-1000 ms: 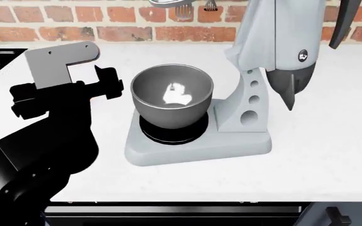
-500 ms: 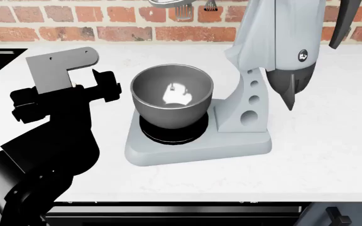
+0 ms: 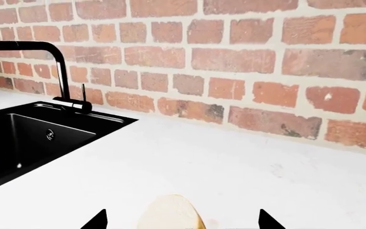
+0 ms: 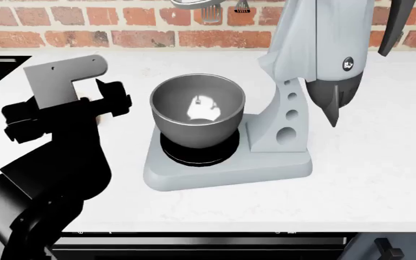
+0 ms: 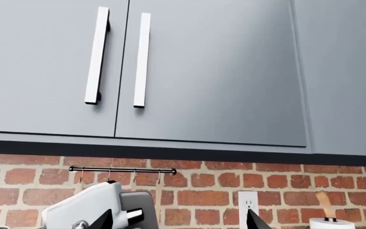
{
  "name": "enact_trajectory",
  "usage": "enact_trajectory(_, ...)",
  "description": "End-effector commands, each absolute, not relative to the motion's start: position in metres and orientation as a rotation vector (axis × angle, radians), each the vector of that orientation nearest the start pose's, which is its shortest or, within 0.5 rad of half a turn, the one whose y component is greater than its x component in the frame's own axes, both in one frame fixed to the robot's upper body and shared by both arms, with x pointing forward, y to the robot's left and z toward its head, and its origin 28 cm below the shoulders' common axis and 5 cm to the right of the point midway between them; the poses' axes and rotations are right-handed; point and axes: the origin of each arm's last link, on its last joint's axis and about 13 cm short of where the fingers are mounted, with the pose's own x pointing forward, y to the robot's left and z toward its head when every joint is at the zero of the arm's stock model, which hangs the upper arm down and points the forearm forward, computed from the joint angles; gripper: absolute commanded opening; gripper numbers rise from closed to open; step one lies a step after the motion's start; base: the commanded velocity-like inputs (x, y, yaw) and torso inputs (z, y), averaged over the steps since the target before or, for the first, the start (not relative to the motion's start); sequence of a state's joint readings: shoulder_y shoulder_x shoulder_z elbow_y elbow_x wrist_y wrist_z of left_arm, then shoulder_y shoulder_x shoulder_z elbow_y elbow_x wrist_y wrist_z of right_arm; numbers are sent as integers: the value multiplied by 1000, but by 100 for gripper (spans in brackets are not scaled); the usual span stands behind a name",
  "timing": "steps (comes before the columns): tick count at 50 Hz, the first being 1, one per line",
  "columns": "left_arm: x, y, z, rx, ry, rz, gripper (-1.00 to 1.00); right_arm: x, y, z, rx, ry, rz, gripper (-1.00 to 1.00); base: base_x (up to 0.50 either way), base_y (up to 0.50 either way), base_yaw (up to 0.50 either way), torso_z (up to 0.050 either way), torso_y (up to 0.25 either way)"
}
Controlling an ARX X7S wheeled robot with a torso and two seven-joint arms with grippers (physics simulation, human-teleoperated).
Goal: Place the bread in the stand mixer bowl.
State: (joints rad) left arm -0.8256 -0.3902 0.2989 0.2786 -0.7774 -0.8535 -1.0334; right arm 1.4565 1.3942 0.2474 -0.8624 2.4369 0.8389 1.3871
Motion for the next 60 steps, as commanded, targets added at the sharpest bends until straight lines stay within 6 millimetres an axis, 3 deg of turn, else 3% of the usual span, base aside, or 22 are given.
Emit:
enact_trajectory(1, 303, 213, 217, 3, -29, 476, 100, 44, -169, 369, -75, -623, -159, 100, 0, 0, 0, 0, 0)
enact_trajectory(46, 330, 221, 190, -47, 65, 437, 100, 46, -170, 364, -69, -613, -151, 100, 0, 0, 0, 0, 0)
enact_trajectory(60, 328, 223, 183, -60, 87, 485, 100, 46, -169, 364, -71, -612, -150, 100, 0, 0, 0, 0, 0)
